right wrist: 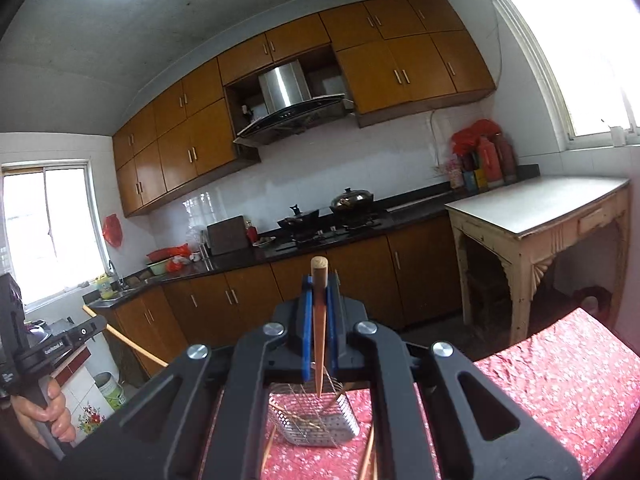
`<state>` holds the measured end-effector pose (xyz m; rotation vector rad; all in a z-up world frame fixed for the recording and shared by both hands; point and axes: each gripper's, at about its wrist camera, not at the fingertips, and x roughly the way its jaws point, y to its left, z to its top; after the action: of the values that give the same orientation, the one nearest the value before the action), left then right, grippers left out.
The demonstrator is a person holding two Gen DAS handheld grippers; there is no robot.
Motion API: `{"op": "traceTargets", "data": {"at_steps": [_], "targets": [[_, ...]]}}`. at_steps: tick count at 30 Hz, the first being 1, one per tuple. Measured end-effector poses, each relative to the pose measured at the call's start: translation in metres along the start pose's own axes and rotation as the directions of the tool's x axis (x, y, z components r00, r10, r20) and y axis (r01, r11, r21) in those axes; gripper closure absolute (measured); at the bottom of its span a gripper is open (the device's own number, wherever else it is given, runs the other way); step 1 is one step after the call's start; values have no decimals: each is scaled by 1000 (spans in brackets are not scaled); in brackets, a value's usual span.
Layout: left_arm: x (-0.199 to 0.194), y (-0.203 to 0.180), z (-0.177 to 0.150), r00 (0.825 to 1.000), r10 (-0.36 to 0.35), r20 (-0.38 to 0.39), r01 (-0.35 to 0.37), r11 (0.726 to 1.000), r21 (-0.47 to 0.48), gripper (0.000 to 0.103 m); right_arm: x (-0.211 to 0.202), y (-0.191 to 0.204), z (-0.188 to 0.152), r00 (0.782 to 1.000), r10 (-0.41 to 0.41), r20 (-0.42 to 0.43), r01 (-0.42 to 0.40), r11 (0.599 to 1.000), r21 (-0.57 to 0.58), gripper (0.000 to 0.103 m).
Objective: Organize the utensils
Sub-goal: 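Lift both chopsticks upright and carry them above the wire holder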
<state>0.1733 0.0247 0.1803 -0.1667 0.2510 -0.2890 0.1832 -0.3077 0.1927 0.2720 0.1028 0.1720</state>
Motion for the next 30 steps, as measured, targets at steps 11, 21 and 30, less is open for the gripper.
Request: {"op": "traceTargets", "data": {"at_steps": [11,21,30], "targets": [[77,-20,-16,996,81,33,-81,997,-3,96,76,17,-32,992,0,-129,-2,1000,-22,95],[103,0,-14,999,47,-27,-50,988,-146,96,106,1,-58,976,-10,-217,13,1000,10,95],[89,-16,12,990,113,88,-105,990,-90,96,103,2,-49,984,-21,-178,17,1000,-22,95]]}}
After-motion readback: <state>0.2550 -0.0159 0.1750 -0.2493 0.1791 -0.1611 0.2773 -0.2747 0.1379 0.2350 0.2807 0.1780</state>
